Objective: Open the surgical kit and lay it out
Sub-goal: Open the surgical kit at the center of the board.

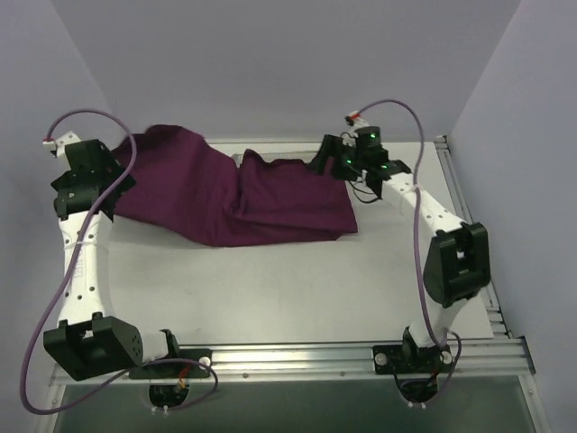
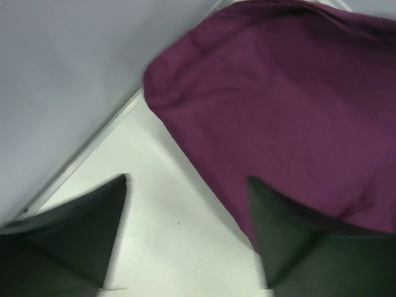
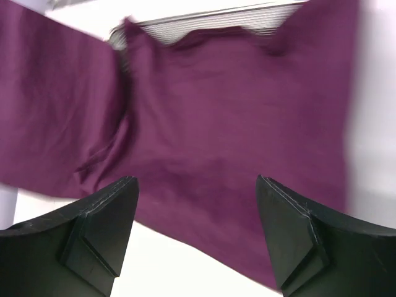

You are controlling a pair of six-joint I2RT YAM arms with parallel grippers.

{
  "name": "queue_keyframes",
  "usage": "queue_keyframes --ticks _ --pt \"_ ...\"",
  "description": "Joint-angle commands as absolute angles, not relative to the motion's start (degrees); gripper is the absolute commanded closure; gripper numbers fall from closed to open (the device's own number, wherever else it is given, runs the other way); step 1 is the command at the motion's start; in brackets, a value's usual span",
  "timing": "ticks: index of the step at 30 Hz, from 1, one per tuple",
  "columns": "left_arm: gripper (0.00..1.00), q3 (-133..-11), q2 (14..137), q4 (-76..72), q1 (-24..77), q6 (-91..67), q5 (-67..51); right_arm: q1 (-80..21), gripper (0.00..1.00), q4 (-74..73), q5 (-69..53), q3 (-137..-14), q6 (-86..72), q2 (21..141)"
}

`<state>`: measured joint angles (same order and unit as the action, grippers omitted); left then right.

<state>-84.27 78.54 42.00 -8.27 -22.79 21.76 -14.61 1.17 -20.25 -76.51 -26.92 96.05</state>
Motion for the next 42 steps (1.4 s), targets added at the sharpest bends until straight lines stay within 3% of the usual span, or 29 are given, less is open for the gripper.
queue_keyframes --ticks 1,5,10,21,37,42 --pt "0.02 -79.81 72.97 46.41 -12.11 -22.33 16.00 -23.17 0.23 -2.44 -20.57 -84.97 -21.89 102.02" --pt "0.06 -81.82 72.51 47.64 -12.30 -21.53 14.34 -30.13 0.23 -9.21 -18.64 -96.21 -16.27 109.06" --pt "0.06 -77.97 71.72 45.10 -10.46 -22.06 9.58 -36.11 0.23 -10.98 -18.63 -102.12 -12.32 115.48" --pt "0.06 -69.44 71.64 39.64 -7.74 -24.96 0.18 -49.47 0.31 -16.78 -5.91 -116.01 -7.47 127.43" --pt "0.06 -67.32 68.47 38.67 -7.82 -24.08 -2.55 -50.71 0.43 -18.37 -0.18 -124.10 -6.77 135.08" --pt "0.06 -66.88 68.55 38.14 -7.91 -23.91 -2.72 -51.15 0.54 -18.81 -0.44 -125.94 -6.59 137.11"
